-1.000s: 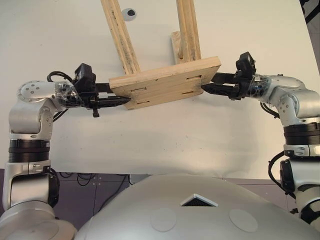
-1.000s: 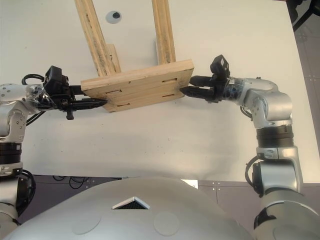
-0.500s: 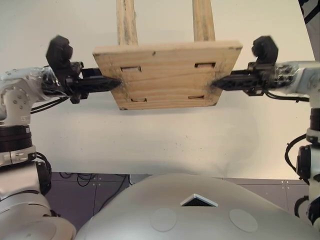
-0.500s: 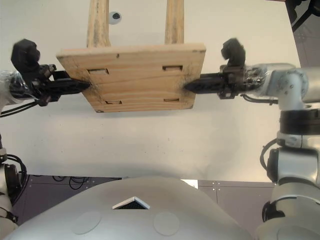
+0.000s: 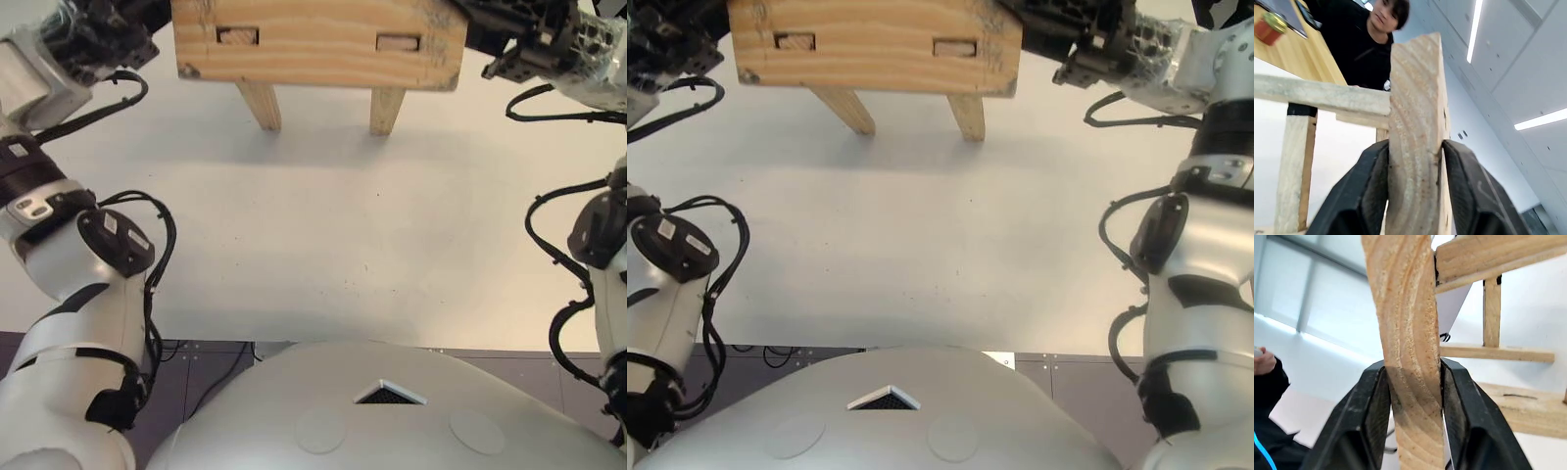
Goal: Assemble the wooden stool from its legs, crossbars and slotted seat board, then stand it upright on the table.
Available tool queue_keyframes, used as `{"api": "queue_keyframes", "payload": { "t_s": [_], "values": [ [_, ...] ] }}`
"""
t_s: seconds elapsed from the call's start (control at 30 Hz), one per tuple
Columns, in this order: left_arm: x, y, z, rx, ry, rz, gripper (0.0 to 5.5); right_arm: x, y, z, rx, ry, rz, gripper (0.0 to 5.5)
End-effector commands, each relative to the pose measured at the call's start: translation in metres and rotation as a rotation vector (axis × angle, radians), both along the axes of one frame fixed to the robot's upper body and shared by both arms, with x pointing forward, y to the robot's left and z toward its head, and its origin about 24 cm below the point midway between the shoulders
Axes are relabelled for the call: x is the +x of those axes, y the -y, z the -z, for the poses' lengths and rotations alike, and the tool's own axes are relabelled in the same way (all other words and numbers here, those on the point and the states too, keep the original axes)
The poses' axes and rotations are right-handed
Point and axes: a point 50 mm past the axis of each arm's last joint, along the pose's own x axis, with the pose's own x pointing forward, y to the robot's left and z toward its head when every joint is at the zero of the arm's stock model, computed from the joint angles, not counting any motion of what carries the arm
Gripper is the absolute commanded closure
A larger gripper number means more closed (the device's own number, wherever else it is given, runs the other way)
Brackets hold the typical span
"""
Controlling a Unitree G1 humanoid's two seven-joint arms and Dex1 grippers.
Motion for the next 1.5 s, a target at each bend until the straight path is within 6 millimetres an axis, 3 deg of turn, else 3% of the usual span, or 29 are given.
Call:
{"api": "queue_keyframes", "payload": {
  "t_s": [0.03, 0.2, 0.27, 0.3, 0.53, 0.6, 0.67, 0.73, 0.77, 0.83, 0.93, 1.03, 1.17, 1.2, 1.27, 1.37, 1.5],
  "values": [
    [0.039, 0.008, 0.031, 0.261, -0.271, -0.254, 3.94, 0.027, -0.032, 0.028, -0.113, -0.176, 0.14, 4.17],
    [0.051, 0.022, 0.05, 0.282, -0.284, -0.289, 3.94, 0.034, -0.031, 0.048, -0.202, -0.186, 0.242, 4.17],
    [0.054, 0.022, 0.051, 0.225, -0.278, -0.308, 3.94, 0.036, -0.031, 0.05, -0.189, -0.19, 0.273, 3.62],
    [0.056, 0.021, 0.049, 0.198, -0.268, -0.325, 3.57, 0.037, -0.03, 0.05, -0.177, -0.191, 0.29, 3.48],
    [0.073, 0.013, 0.009, 0.093, -0.084, -0.459, 2.51, 0.042, -0.026, 0.049, -0.153, -0.179, 0.363, 2.18],
    [0.074, 0.004, 0.003, 0.095, 0.017, -0.532, 2.46, 0.045, -0.019, 0.047, -0.158, -0.124, 0.407, 1.8],
    [0.07, -0.011, 0.005, 0.077, 0.113, -0.643, 2.46, 0.049, -0.01, 0.043, -0.15, -0.054, 0.479, 1.76],
    [0.059, -0.03, 0.021, 0.152, 0.179, -0.789, 2.46, 0.053, -0.002, 0.036, -0.107, 0.012, 0.563, 1.76],
    [0.05, -0.034, 0.037, 0.296, 0.21, -0.848, 2.46, 0.054, 0.001, 0.035, -0.136, 0.059, 0.596, 1.76],
    [0.028, -0.029, 0.067, 0.472, 0.265, -0.902, 2.46, 0.054, -0.002, 0.028, -0.205, 0.196, 0.639, 1.76],
    [0.009, -0.015, 0.089, 0.558, 0.299, -0.917, 2.7, 0.051, 0.001, 0.026, -0.302, 0.326, 0.764, 1.73],
    [-0.014, 0.005, 0.118, 0.69, 0.292, -0.895, 3.24, 0.032, 0.019, 0.034, -0.541, 0.485, 1.07, 2.25],
    [-0.041, 0.024, 0.144, 0.693, 0.19, -0.883, 3.84, -0.02, 0.036, 0.096, -0.992, 0.357, 1.379, 2.94],
    [-0.045, 0.028, 0.145, 0.695, 0.194, -0.872, 4.01, -0.034, 0.033, 0.115, -1.067, 0.299, 1.389, 3.13],
    [-0.052, 0.037, 0.147, 0.696, 0.203, -0.85, 4.35, -0.053, 0.017, 0.133, -1.16, 0.294, 1.347, 3.53],
    [-0.061, 0.043, 0.149, 0.716, 0.205, -0.832, 4.73, -0.059, -0.003, 0.131, -1.171, 0.405, 1.269, 3.96],
    [-0.068, 0.04, 0.152, 0.727, 0.195, -0.848, 5.41, -0.069, -0.011, 0.129, -1.16, 0.466, 1.237, 4.7]
  ]
}}
